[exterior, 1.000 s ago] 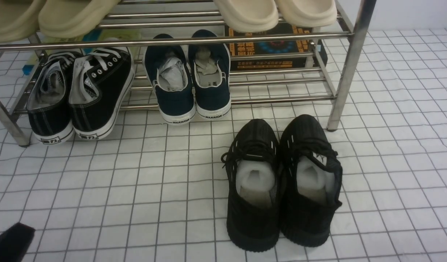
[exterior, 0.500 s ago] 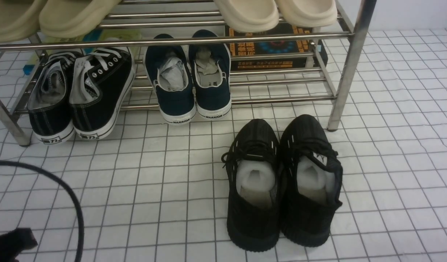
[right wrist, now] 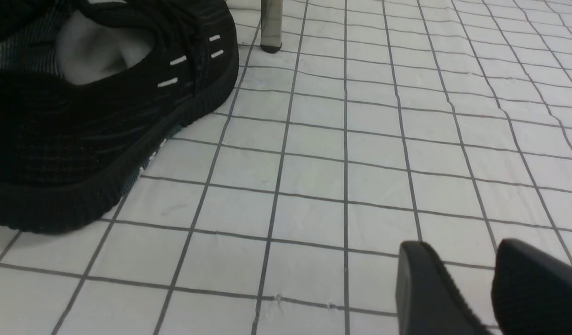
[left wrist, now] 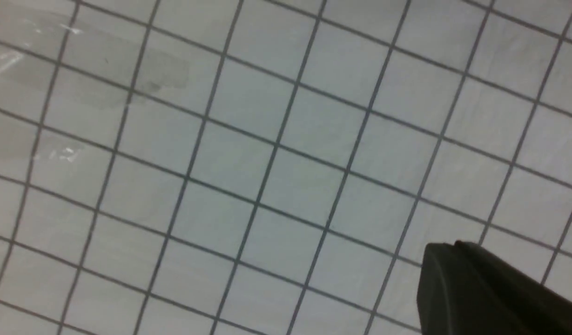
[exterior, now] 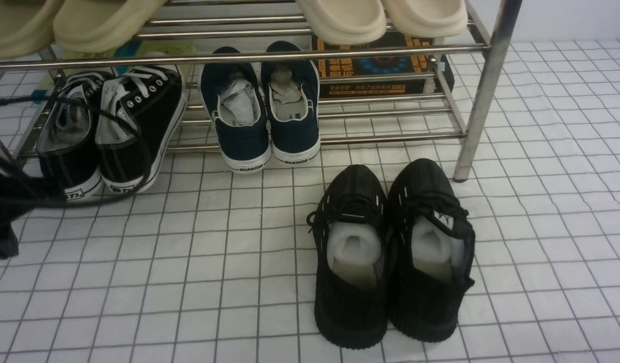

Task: Take the shoes off the shelf with your hand from the white checkered tablecloth.
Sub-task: 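Grasp the leftmost shoe on the bottom shelf of the shoe rack with the left gripper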

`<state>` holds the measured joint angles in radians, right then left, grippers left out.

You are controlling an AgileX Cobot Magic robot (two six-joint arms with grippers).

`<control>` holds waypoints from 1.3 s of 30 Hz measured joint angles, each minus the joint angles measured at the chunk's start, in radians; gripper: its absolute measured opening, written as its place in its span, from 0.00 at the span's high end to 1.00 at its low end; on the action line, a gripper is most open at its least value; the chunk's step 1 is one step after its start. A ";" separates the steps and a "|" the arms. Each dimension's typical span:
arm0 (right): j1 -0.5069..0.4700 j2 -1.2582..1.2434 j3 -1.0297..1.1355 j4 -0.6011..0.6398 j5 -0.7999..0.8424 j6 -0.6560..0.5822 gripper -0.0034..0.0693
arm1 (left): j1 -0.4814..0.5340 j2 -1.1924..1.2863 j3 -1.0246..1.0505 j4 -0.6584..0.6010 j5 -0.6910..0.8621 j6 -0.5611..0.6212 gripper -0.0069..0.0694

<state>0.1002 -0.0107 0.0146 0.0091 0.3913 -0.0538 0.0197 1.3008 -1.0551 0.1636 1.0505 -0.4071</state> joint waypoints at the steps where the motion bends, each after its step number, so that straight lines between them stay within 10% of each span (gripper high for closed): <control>1: 0.000 0.000 0.000 0.000 0.000 0.000 0.62 | 0.026 0.020 -0.027 -0.011 0.002 0.015 0.90; 7: -0.001 0.000 0.000 0.000 0.000 0.000 0.62 | 0.237 0.129 -0.161 -0.226 -0.092 0.056 0.89; 14: -0.002 0.000 0.000 0.000 0.000 0.000 0.62 | 0.246 0.188 -0.166 -0.452 -0.271 0.173 0.83; 29: -0.002 0.000 0.000 0.000 0.000 0.000 0.62 | 0.246 0.419 -0.166 -0.515 -0.535 0.202 0.28; 33: -0.002 0.000 0.000 0.000 0.000 0.000 0.62 | 0.246 0.461 -0.166 -0.549 -0.554 0.203 0.33; 39: -0.002 0.000 0.000 0.000 0.000 0.000 0.62 | 0.251 0.486 -0.170 -0.557 -0.519 0.276 0.78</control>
<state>0.0981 -0.0107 0.0146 0.0091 0.3913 -0.0538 0.2710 1.7867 -1.2248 -0.3933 0.5311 -0.1313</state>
